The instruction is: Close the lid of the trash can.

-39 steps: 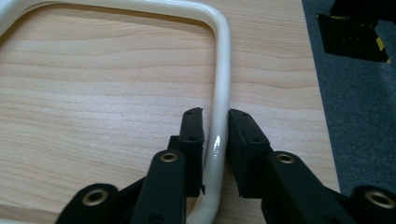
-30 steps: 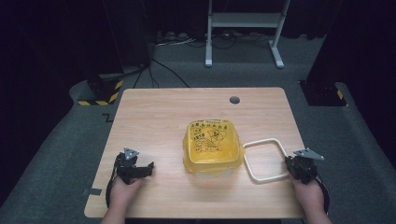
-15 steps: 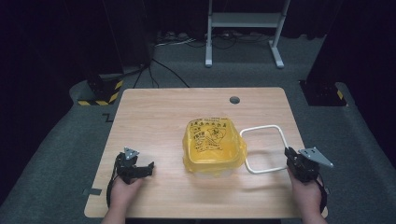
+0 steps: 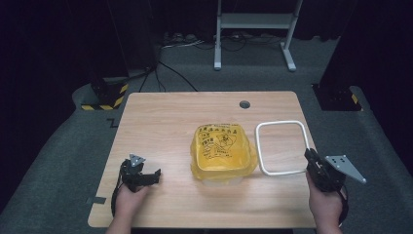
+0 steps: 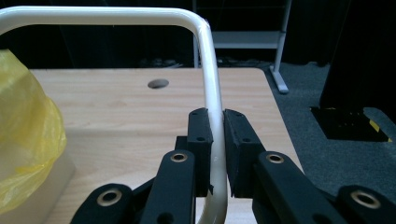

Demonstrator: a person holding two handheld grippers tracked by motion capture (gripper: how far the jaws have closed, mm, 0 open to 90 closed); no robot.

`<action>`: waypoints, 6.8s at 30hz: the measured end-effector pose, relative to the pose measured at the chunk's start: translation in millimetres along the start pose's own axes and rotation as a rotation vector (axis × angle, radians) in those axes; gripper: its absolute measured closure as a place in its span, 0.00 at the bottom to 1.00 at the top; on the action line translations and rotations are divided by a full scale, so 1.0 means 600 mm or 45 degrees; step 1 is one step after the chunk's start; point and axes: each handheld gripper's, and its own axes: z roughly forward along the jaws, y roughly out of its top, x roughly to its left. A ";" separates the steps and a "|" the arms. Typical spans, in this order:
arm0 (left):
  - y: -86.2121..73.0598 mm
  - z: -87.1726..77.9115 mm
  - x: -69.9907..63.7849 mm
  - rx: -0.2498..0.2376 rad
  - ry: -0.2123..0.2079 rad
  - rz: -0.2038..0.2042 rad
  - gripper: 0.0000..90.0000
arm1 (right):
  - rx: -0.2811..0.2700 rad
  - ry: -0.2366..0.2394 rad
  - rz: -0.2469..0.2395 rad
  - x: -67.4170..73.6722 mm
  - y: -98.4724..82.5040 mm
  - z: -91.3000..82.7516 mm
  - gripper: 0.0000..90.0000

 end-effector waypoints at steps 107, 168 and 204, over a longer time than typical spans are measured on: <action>0.136 -0.122 -0.250 -0.644 -0.173 0.227 0.18 | 0.022 0.104 0.002 0.276 0.017 0.050 0.89; 0.107 -0.161 -0.280 -0.738 -0.232 0.238 0.18 | 0.053 0.188 -0.002 0.266 0.013 0.039 0.88; 0.146 -0.068 -0.229 -0.696 -0.175 0.148 0.28 | 0.107 0.304 -0.039 0.249 0.031 0.092 0.89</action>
